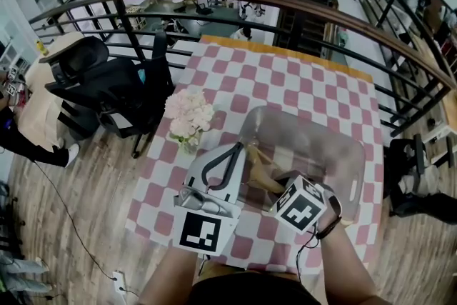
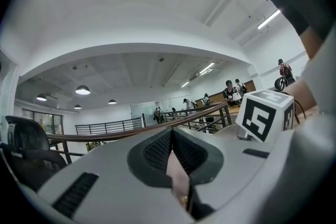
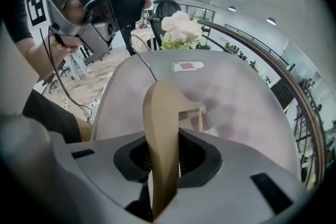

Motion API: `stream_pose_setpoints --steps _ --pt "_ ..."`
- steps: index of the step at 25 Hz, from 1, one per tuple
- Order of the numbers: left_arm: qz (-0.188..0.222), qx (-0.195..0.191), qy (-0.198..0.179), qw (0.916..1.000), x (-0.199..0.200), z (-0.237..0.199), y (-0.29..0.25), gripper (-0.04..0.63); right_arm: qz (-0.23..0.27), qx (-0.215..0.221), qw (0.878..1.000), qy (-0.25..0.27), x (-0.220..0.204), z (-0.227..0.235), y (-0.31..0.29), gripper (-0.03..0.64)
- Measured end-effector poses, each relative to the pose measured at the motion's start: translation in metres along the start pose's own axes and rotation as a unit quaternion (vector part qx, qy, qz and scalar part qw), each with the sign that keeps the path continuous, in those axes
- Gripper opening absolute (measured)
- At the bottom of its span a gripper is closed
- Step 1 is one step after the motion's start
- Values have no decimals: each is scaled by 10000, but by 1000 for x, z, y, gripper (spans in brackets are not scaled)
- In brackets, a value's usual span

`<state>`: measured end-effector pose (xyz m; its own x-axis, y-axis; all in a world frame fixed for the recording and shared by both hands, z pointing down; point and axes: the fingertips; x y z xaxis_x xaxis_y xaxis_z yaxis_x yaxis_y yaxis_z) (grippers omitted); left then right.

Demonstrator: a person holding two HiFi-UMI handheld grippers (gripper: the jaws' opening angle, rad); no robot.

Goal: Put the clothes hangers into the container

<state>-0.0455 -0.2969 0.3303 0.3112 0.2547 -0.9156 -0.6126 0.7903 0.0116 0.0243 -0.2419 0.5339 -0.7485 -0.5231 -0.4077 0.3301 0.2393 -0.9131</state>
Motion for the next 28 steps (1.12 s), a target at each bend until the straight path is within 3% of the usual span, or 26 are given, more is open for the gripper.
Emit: stream_pose_setpoints --steps 5,28 --pt "-28 32 16 10000 -3 -1 5 9 -421 256 9980 403 -11 -18 -10 81" --pt "-85 10 36 10000 -6 -1 4 9 -473 267 9975 459 -13 -16 -12 95"
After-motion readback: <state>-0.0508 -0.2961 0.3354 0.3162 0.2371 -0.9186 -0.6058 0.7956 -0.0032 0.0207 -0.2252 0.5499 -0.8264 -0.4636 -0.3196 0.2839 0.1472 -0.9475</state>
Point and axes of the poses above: the fingertips, and each gripper's own axes: y backward along the fingers, z to its right, x out of its top, and after that the axes turned 5 degrees about -y, right-handed
